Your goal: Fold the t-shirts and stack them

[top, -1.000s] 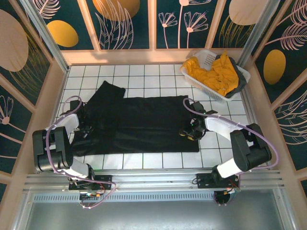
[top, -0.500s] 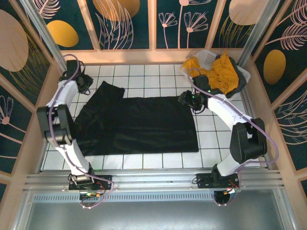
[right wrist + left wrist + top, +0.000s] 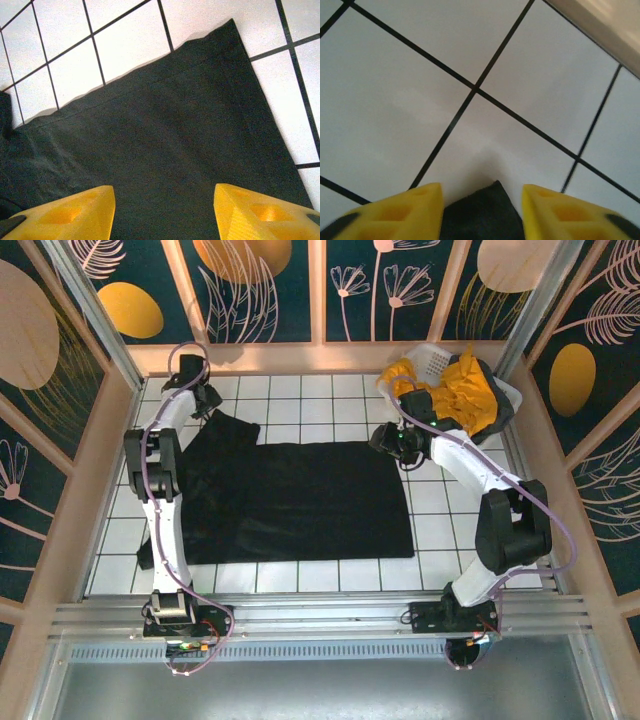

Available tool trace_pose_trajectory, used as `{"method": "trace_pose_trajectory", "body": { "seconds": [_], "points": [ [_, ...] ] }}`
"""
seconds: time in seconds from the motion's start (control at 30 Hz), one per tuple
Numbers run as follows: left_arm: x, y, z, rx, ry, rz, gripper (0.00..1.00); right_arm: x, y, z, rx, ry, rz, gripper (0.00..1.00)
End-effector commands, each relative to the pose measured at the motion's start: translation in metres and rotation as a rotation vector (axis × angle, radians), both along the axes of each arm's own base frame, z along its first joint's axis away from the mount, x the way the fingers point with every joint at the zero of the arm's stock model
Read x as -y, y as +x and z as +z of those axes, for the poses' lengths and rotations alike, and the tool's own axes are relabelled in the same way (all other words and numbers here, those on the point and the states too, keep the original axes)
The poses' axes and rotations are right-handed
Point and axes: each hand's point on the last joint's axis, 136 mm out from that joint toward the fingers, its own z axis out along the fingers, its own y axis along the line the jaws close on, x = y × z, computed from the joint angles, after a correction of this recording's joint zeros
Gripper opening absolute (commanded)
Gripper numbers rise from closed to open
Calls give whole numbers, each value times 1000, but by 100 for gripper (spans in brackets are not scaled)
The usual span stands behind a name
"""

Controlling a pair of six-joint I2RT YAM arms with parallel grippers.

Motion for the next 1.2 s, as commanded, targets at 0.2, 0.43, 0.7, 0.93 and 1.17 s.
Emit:
{"method": "trace_pose_trajectory", "body": {
  "seconds": [0.2,0.43,0.7,0.93,1.17],
  "points": [
    [4,-8,-53,-116,71,-15,55,8,-15,-2,-19,-6,-25,56],
    [12,-19,-74,-171,66,-55,44,9,-12,-9,-28,-19,-27,56],
    [29,-27,-55,-139,93,-74,51,10,-3,-22,-35,-44,-38,56],
    [40,-27,-70,-171,56,-118,44,6,3,-36,-57,-50,-24,55],
    [38,-32,-56,-158,72,-128,0,21,15,-40,-41,-129,-79,54]
  ]
}}
